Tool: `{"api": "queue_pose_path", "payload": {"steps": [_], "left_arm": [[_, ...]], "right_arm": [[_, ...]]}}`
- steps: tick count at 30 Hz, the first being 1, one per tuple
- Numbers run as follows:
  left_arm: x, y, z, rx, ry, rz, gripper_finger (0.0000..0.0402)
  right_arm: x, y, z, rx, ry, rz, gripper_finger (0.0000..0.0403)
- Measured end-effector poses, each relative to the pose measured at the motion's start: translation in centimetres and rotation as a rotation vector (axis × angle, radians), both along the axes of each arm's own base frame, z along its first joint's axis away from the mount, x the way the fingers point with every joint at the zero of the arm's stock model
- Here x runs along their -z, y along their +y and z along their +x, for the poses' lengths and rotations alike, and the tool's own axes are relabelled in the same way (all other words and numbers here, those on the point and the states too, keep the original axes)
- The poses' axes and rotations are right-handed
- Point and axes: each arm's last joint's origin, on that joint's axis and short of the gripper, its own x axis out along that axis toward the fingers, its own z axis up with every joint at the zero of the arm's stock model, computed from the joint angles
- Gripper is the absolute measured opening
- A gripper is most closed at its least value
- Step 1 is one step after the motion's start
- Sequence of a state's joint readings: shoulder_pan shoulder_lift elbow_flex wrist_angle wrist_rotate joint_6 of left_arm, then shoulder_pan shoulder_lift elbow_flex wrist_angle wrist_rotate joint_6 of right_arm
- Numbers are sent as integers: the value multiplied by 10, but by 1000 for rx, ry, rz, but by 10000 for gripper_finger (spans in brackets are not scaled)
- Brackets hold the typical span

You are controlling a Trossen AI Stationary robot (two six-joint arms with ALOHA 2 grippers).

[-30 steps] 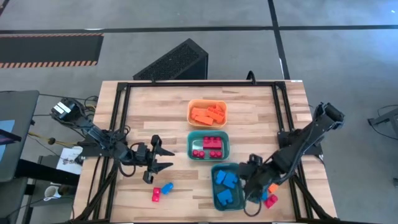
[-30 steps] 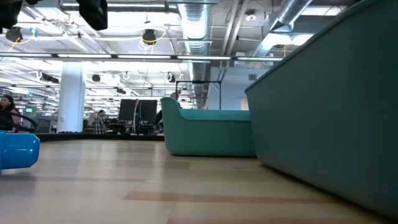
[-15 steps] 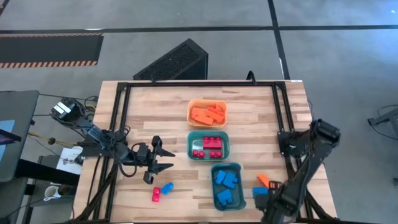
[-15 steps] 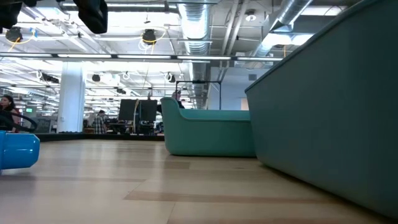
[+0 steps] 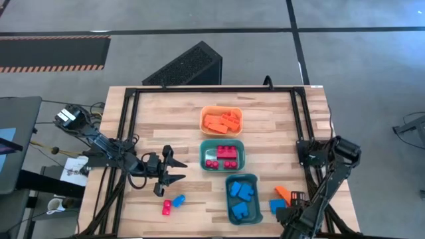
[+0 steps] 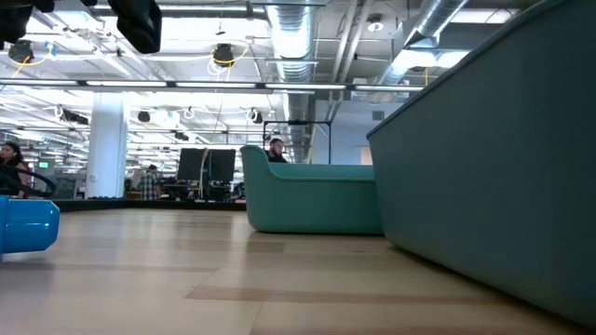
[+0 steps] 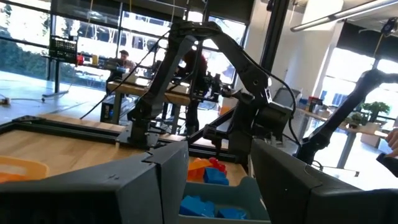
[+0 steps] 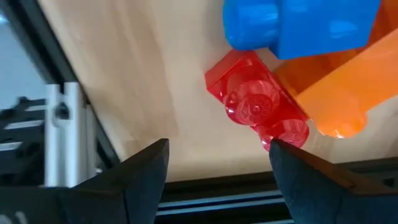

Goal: Sort & place blocks by color
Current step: Put the red game piece into the green bin

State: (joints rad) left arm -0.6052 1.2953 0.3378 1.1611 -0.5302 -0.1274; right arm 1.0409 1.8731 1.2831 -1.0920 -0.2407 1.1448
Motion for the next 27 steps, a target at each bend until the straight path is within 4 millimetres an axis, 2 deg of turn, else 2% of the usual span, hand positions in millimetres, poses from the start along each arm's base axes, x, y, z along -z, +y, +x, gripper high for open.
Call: {"api": "queue_pose_path", "payload": {"steps": [7, 18, 27], "left_arm": [[1, 0, 0, 1, 6, -2, 164], [1, 0, 0, 2, 10, -6, 164], [1, 0, 0, 3, 11, -9, 164]], "right_arm": [[-12, -5, -1, 10, -30, 7, 302], [-11, -9, 2, -9, -101, -60, 302], [-6, -4, 7, -8, -185, -54, 302]]}}
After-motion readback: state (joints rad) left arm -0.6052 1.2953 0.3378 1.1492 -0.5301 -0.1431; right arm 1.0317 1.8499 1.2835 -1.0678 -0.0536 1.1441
